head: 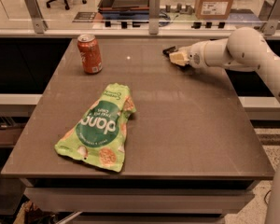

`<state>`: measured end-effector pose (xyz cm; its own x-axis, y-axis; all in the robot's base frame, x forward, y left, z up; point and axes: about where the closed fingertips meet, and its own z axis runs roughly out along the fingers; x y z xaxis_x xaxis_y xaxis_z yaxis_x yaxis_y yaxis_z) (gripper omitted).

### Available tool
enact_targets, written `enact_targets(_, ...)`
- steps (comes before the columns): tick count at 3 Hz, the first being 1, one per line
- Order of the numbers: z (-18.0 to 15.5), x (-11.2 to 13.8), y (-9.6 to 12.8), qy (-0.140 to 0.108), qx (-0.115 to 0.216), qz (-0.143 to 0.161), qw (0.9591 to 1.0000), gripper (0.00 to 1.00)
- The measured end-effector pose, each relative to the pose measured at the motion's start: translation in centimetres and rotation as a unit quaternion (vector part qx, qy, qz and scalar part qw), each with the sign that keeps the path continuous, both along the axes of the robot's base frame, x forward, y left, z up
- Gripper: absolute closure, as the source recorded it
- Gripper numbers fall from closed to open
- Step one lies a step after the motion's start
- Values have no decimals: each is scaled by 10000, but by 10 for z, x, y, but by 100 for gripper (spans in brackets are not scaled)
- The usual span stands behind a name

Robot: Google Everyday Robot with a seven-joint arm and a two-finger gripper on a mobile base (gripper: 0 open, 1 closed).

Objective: Move rxbar chocolate near green rice chip bag

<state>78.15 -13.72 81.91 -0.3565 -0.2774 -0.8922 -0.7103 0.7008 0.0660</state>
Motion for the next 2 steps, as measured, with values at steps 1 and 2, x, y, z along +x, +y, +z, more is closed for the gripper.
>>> enact_targets(1, 0, 0, 0, 0, 0, 0, 10000, 100)
enact_targets(2, 0, 0, 0, 0, 0, 0, 10000, 100)
